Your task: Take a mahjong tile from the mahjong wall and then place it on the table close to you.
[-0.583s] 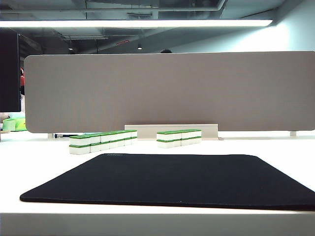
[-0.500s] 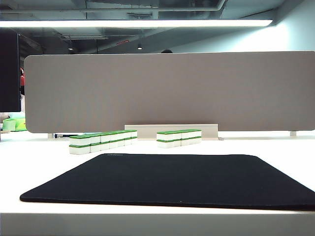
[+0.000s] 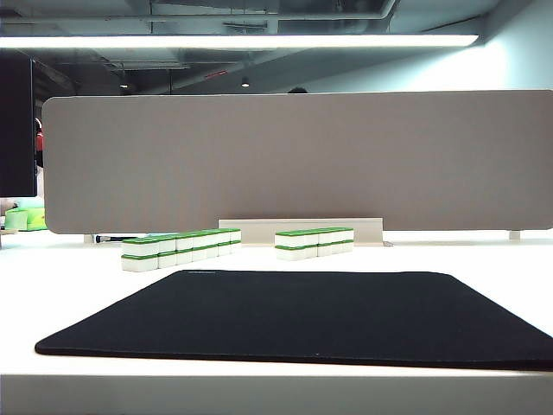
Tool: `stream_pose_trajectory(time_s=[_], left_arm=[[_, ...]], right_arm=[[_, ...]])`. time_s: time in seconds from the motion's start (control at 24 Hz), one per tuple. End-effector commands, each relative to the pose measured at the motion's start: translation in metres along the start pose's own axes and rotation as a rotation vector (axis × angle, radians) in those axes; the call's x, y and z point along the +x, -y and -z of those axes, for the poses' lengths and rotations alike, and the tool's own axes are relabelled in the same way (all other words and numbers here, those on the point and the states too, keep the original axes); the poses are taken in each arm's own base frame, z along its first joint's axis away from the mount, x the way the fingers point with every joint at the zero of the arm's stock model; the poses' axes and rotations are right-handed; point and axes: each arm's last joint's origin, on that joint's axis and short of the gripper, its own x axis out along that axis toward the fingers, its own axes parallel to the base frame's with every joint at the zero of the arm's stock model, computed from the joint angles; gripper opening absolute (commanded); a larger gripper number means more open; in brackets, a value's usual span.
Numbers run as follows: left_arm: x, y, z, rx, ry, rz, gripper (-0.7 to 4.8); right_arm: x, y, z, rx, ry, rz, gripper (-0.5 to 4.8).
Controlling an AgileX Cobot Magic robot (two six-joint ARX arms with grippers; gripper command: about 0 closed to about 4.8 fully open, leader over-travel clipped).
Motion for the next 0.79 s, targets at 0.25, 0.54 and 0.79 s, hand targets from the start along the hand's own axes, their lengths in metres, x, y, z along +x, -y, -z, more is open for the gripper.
stream_pose_trajectory(time_s=[0.25,0.54,0.79], left_arm=[[0.000,0.000,0.000,-0.003,-0.008,0.009,0.22],[0.000,0.000,0.000,-0.003,-0.008,0.009,0.22],[0.000,0.000,0.000,-0.003,-0.008,0.009,0.22]], right_arm=[[-0.005,-0.004,-0.014,0.043,0.051,-0.026,-0.02],[-0.015,-0.010,-0.039,0.024,0.128,-0.035,-0.02],[-0.024,-0.015,-0.057,0.013,0.174,-0.036,-0.02]])
